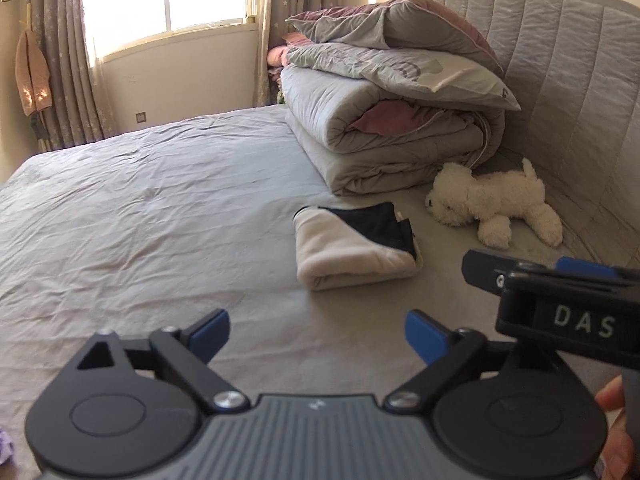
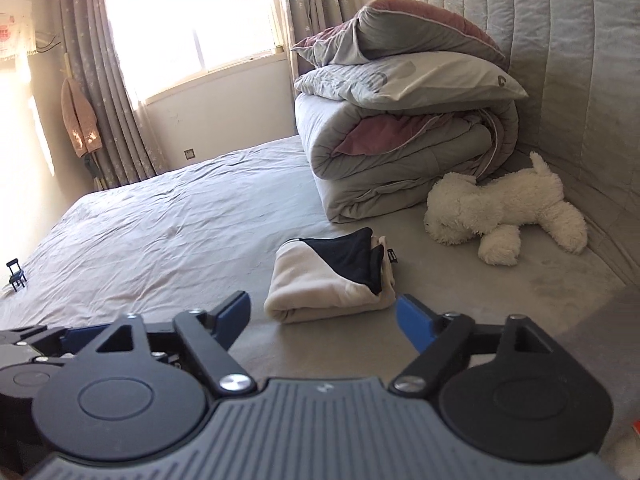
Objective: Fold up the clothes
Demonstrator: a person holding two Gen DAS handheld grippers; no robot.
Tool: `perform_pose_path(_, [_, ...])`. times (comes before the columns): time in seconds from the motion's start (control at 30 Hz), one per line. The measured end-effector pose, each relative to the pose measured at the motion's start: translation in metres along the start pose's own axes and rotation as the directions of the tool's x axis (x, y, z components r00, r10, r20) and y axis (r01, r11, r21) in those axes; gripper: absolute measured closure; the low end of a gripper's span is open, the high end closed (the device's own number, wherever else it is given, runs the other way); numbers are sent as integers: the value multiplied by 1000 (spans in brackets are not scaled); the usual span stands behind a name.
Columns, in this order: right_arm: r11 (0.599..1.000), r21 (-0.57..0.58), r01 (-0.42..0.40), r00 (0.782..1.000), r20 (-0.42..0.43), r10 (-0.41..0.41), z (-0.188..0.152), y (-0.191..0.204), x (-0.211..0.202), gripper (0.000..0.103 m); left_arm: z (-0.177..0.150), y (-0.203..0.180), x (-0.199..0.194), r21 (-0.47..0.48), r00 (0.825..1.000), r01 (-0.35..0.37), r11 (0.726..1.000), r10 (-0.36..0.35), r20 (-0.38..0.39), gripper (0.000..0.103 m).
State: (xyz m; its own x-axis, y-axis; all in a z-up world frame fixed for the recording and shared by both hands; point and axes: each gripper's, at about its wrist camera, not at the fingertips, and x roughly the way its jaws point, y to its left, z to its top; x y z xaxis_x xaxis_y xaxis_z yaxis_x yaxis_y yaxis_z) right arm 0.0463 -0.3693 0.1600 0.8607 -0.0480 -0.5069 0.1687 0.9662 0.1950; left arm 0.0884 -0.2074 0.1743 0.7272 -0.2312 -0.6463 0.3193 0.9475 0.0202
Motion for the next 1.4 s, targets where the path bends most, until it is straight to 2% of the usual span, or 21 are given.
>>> perform_pose_path(0.07, [1000, -4, 8, 1000, -5, -8, -2, 4, -12, 0, -6, 1, -14, 6, 1000, -19, 1000, 19, -18, 1])
perform_pose_path(0.2, [1000, 8, 21, 999, -31, -20, -9, 9, -33, 0, -23, 5, -43, 13, 997, -21, 1000, 21, -78, 0])
perform_pose_path(0.33, [1000, -3, 16, 996, -91, -16, -21, 18, -53, 0, -43, 7, -74, 41, 995, -54, 998, 57, -80, 0])
perform_pose_path(0.47, [1000, 17, 9, 992, -127, -7, -30, 29, -82, 0, -56, 7, -117, 63, 994, -80, 995, 84, -63, 0])
perform_pose_path(0.57, [1000, 29, 3, 993, -122, 1, -31, 37, -109, 0, -64, 7, -151, 52, 994, -98, 994, 101, -51, 0])
perform_pose_path(0.83, [999, -1, -33, 997, -65, 33, -24, 57, -181, 0, -71, 9, -229, 9, 999, -49, 999, 49, 6, 0])
perform_pose_path(1.0, [999, -34, -41, 998, -52, 39, -22, 63, -188, 0, -72, 8, -223, 5, 998, -55, 998, 55, 6, 0])
perform_pose_path(1.13, [1000, -21, -11, 998, -65, 9, -32, 55, -165, 0, -76, 14, -194, 10, 994, -106, 994, 106, 17, 0])
perform_pose_path(1.4, [999, 32, 38, 996, -87, -35, -63, 40, -114, 0, -94, 26, -142, -3, 990, -141, 990, 141, 9, 0])
